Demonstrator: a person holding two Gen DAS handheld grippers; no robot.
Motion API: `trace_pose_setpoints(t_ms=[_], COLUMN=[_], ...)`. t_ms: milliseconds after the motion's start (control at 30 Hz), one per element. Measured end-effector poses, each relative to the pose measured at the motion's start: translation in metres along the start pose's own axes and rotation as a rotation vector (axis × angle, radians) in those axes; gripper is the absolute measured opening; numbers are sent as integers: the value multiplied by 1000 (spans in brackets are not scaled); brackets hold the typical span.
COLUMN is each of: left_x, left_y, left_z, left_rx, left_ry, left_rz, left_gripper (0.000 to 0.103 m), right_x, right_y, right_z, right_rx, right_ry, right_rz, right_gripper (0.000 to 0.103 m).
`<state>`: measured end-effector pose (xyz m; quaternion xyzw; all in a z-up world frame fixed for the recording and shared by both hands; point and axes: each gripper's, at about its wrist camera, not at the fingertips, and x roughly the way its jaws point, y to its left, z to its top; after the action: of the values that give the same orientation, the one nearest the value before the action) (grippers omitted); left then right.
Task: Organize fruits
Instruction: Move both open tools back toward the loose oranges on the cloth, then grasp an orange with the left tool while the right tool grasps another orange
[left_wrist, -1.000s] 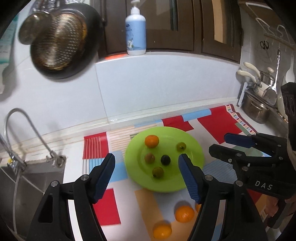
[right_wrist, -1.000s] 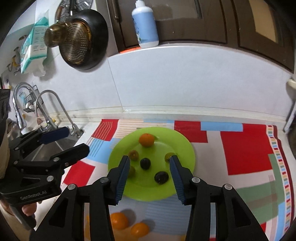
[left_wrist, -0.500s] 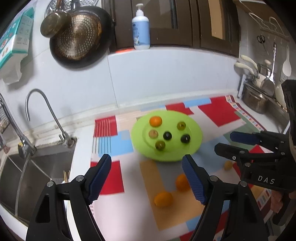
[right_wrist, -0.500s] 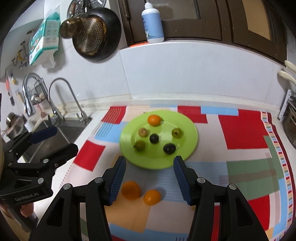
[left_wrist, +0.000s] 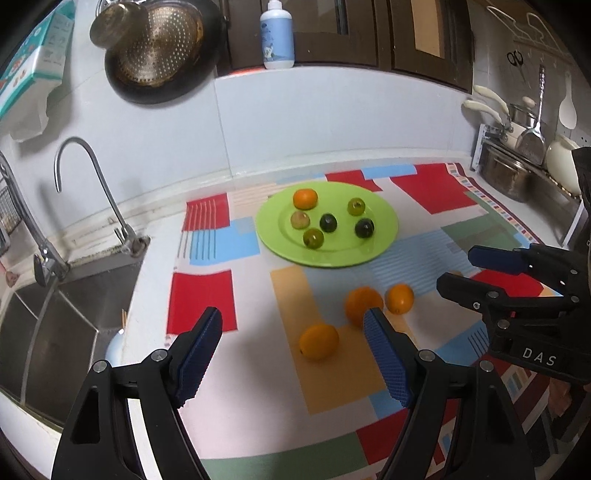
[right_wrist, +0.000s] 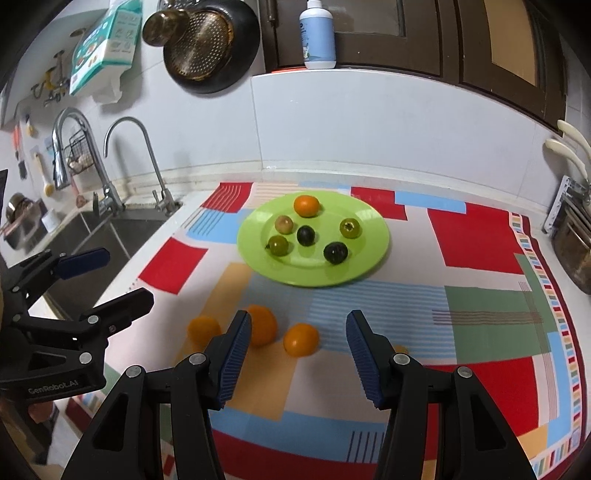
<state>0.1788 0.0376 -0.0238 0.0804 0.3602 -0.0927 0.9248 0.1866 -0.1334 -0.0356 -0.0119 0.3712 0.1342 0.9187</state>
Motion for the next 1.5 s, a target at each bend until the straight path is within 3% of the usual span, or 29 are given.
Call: trace_pose_setpoints(t_ms=[533, 800, 1200, 1500], left_x=[44, 67, 86, 95], left_y=[-6, -2, -3, -4], left_z=[-29, -26, -23, -22], left_rx=[41, -13, -69, -96], left_ry=[75, 139, 194, 229], left_rz=[-2, -42, -88, -127], left_gripper=[78, 77, 59, 37], right_x=[43, 63, 82, 88], right_y=[-3, -4, -6, -4], right_z=[-28, -28, -21, -23], right_rx=[-41, -55, -70, -67], right_ry=[105, 127, 138, 160], right_rz=[5, 11, -5, 32], right_gripper=[54, 54, 53, 36])
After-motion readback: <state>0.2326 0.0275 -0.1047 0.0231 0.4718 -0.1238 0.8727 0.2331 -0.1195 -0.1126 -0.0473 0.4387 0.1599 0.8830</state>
